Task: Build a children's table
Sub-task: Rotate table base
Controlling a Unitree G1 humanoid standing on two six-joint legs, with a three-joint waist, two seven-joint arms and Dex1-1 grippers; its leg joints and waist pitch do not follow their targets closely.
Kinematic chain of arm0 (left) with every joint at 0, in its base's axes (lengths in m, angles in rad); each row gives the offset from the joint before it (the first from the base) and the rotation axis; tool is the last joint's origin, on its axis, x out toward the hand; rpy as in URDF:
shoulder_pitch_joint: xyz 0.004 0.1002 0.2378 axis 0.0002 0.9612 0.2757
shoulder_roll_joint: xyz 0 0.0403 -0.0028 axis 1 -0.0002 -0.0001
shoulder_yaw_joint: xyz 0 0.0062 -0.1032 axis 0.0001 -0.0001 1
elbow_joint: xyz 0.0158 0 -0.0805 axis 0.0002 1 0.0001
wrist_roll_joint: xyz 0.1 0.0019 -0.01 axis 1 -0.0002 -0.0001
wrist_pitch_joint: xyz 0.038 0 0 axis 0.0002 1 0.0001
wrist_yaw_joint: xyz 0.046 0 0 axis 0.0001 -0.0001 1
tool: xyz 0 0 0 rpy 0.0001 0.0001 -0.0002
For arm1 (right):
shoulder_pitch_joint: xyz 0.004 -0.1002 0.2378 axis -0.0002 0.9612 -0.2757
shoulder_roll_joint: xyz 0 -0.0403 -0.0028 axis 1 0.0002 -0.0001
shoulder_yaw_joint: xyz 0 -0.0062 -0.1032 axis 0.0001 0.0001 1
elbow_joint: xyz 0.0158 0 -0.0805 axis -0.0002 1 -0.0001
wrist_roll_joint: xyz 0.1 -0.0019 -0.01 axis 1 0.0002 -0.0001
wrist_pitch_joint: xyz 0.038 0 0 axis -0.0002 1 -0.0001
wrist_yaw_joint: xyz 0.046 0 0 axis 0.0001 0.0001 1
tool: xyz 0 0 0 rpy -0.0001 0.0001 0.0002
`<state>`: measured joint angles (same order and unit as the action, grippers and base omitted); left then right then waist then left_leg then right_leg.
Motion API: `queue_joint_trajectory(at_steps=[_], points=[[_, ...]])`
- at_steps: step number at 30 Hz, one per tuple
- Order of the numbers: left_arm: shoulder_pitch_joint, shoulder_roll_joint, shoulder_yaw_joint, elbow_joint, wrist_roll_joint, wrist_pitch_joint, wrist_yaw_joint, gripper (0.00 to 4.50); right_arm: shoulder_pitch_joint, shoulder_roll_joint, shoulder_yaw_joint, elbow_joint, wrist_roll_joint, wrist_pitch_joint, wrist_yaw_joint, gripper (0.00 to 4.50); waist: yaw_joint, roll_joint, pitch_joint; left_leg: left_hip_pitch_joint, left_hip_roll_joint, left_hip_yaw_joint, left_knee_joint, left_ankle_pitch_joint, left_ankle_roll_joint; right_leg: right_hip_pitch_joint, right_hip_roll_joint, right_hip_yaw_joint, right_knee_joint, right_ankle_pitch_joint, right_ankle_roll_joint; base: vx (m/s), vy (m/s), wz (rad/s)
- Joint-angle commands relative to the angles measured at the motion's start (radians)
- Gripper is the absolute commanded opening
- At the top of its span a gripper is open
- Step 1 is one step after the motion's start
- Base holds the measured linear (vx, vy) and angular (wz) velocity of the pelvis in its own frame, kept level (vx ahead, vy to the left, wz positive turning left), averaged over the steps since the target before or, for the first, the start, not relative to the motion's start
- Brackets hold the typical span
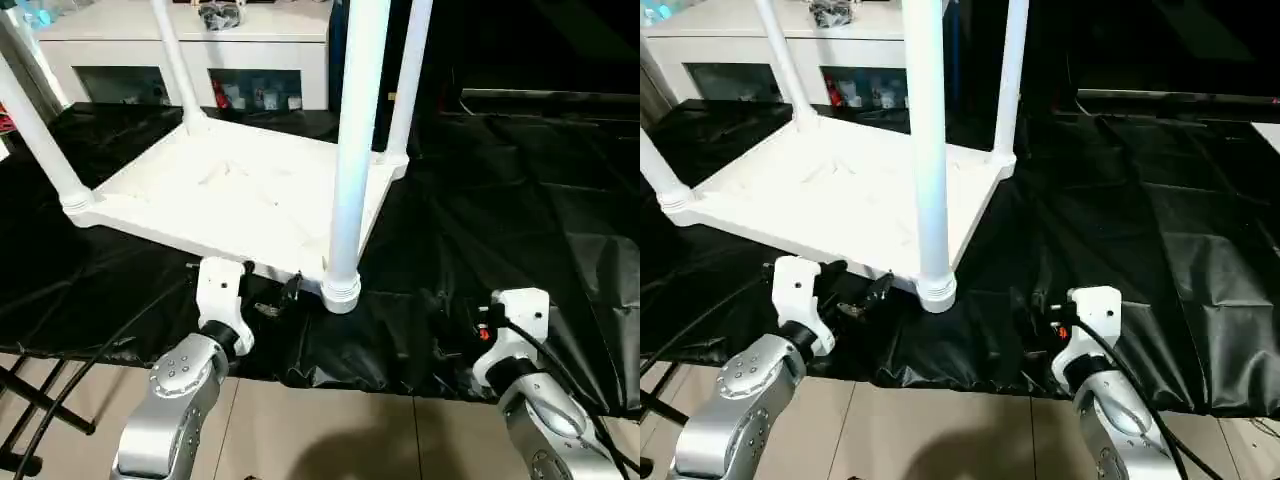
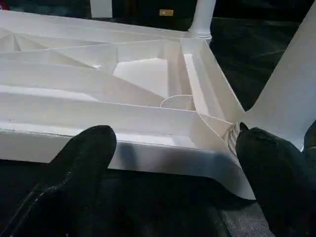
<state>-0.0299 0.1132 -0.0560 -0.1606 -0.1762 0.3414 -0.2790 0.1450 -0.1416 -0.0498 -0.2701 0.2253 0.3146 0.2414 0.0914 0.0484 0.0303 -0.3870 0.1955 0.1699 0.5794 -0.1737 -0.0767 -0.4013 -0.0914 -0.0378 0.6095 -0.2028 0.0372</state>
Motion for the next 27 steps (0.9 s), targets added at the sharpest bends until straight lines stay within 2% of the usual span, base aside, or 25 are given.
queue_joint_trajectory(at_steps=[1, 27], points=[[-0.002, 0.008, -0.001, -0.011, 0.003, -0.001, -0.002, 4.5, -0.004, -0.001, -0.002, 0.0, 0.003, 0.0, 0.0, 4.46, 0.004, -0.011, -0.046, 0.006, 0.015, -0.006, -0.068, -0.25, 0.009, 0.038, -0.025, 0.025, -0.084, -0.194, -0.093, 0.0, 0.0, 0.0], [-0.002, 0.008, -0.001, -0.011, 0.003, -0.001, -0.002, 4.5, -0.004, -0.001, -0.002, 0.0, 0.003, 0.0, 0.0, 4.46, 0.004, -0.011, -0.047, 0.006, 0.015, -0.006, -0.067, -0.251, 0.01, 0.038, -0.025, 0.025, -0.083, -0.196, -0.095, 0.0, 0.0, 0.0]])
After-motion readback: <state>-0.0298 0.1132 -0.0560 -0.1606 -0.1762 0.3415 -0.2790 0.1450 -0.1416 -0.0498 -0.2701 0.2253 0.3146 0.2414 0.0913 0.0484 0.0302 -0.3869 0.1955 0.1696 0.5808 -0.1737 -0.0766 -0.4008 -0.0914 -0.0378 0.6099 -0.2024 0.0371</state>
